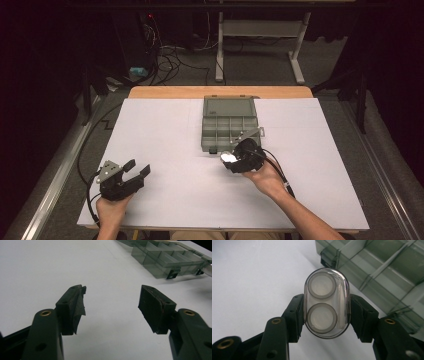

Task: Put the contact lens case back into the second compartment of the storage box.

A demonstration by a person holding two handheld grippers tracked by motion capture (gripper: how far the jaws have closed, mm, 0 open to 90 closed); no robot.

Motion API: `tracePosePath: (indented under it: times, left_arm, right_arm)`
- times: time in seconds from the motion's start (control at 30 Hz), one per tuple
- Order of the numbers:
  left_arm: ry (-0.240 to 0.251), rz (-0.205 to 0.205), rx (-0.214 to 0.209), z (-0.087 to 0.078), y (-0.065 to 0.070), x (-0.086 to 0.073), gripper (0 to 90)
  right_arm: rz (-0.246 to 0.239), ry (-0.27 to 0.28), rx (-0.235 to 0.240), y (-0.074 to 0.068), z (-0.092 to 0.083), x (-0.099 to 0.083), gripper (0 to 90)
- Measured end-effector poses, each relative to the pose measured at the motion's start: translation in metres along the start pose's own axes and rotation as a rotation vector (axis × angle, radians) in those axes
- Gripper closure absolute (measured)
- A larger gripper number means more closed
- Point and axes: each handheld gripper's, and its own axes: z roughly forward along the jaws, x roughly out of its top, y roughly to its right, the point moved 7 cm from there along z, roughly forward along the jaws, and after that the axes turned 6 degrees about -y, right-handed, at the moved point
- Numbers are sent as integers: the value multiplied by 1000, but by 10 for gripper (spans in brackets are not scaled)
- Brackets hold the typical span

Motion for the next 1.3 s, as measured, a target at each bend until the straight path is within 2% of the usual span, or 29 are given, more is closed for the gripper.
tracePosePath:
  times: [0.47, 0.77, 1.3]
  left_arm:
    - [-3, 4, -4, 0, 1, 0, 373]
    - [-3, 2, -2, 0, 0, 0, 373]
    - [-2, 0, -2, 0, 0, 0, 373]
  right_arm:
    - [24, 47, -22, 23, -22, 10, 493]
    - [27, 54, -34, 35, -23, 19, 494]
    - [68, 68, -42, 49, -20, 32, 493]
